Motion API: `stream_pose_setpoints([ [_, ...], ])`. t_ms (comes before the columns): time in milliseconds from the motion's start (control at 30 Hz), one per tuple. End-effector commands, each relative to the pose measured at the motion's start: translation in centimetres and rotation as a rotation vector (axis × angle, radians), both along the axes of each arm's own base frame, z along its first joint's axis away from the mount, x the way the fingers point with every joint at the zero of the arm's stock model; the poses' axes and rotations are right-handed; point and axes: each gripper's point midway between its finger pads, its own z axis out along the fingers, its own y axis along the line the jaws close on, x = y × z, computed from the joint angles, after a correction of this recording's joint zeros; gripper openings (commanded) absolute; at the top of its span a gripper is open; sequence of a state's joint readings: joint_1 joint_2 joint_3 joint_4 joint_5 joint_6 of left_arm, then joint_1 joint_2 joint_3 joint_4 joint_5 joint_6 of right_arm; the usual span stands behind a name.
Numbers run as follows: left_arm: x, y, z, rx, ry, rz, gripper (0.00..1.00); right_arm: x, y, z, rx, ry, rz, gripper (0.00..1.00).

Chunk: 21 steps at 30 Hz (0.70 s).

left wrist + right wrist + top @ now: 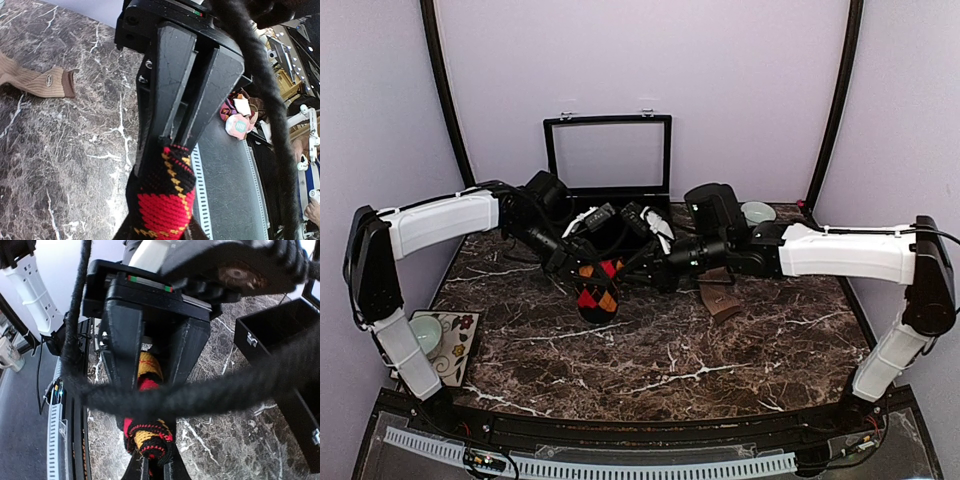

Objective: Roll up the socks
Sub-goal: Roll the sock.

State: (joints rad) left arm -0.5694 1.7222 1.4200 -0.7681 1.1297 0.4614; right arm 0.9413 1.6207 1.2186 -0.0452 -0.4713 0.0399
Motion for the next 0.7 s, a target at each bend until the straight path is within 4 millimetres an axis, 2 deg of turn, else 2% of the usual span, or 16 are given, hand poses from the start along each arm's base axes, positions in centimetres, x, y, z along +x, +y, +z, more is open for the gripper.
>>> stream_pose_setpoints([
  [0,-0.3,0.1,2.8,-0.051,-0.192,-0.009,0.29,1.0,1.0,0.1,0.082,0.073,-0.065,0.0],
  [167,-0.3,0.9,2.5,-0.036,-0.336,-0.014,0.39,2.2,0.1,-1.2,0.148,0.181,-0.167,0.0],
  [367,-1.0,1.5,1.6,-0.002,-0.413,-0.058,0.4,3.4,-0.7,-1.5,0.227,0.276,-0.233,0.0],
  [567,-2.0,0.9,0.5,0.034,-0.525,-0.097,0.39,2.6,0.2,-1.2,0.271,0.352,-0.174,0.0],
  [667,-1.9,0.7,0.1,0.066,-0.581,-0.106,0.38,2.3,0.6,-1.3,0.286,0.404,-0.148,0.0],
])
